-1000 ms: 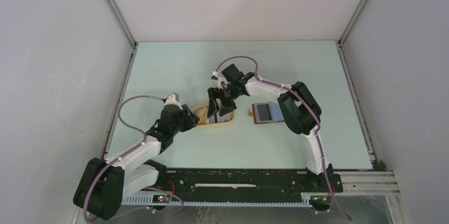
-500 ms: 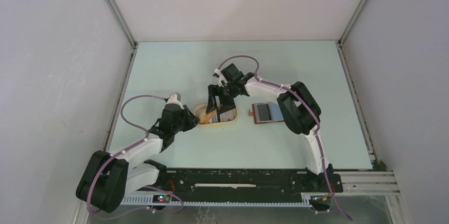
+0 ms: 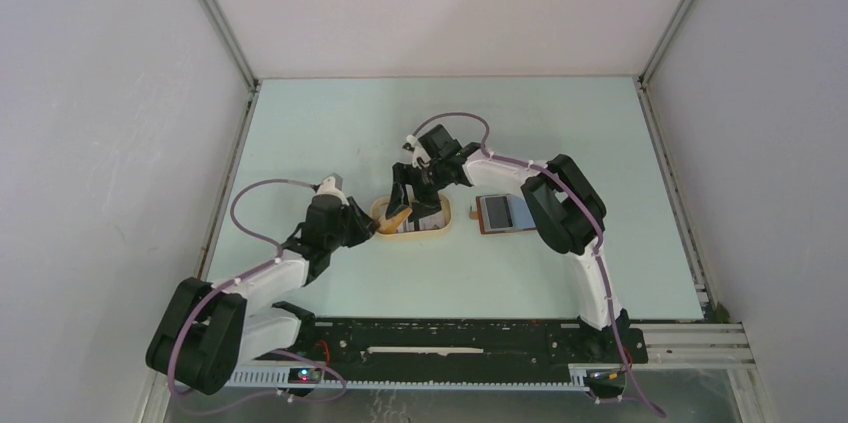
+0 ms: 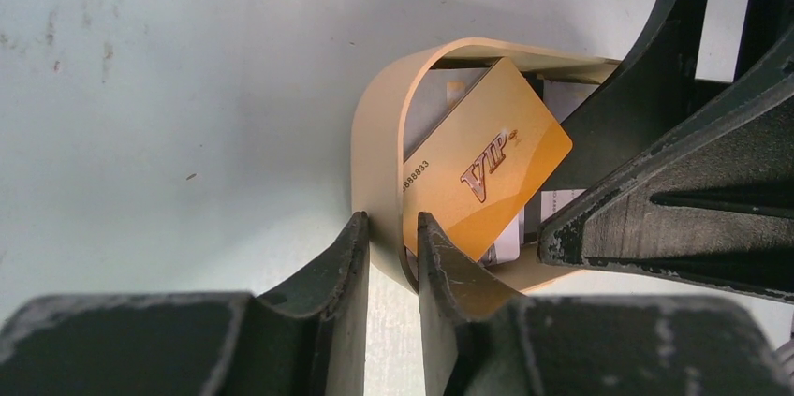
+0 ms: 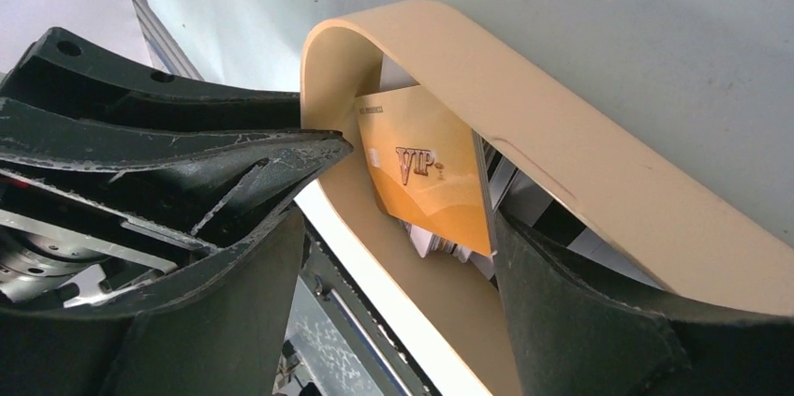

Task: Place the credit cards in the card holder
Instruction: Pick up the credit card from the storage box.

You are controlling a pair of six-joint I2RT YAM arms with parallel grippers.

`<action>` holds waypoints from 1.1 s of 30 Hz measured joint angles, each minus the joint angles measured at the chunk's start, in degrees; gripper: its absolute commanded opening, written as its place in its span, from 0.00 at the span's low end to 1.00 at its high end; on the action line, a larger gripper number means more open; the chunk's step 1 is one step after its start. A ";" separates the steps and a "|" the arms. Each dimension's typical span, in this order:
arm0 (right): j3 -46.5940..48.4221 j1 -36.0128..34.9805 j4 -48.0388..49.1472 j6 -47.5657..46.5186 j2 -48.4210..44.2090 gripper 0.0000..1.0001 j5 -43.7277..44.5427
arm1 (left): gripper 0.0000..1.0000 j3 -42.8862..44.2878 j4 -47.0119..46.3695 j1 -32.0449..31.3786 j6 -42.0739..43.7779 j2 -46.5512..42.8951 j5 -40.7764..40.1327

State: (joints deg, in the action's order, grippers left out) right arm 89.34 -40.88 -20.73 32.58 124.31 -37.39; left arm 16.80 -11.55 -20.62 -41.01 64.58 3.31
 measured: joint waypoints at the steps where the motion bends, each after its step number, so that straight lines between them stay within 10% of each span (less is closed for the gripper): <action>1: -0.22 0.00 0.37 0.37 0.00 0.82 -0.42 | 0.22 0.00 -0.13 0.04 -0.07 0.11 0.11; 33: -6.84 2.67 15.96 10.71 -0.04 0.84 -15.04 | 0.20 0.00 -3.61 0.04 -0.85 2.45 2.05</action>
State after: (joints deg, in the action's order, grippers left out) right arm 82.50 -38.22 -4.78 43.29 124.27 -52.42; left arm 16.80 -15.16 -20.58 -41.87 67.02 5.37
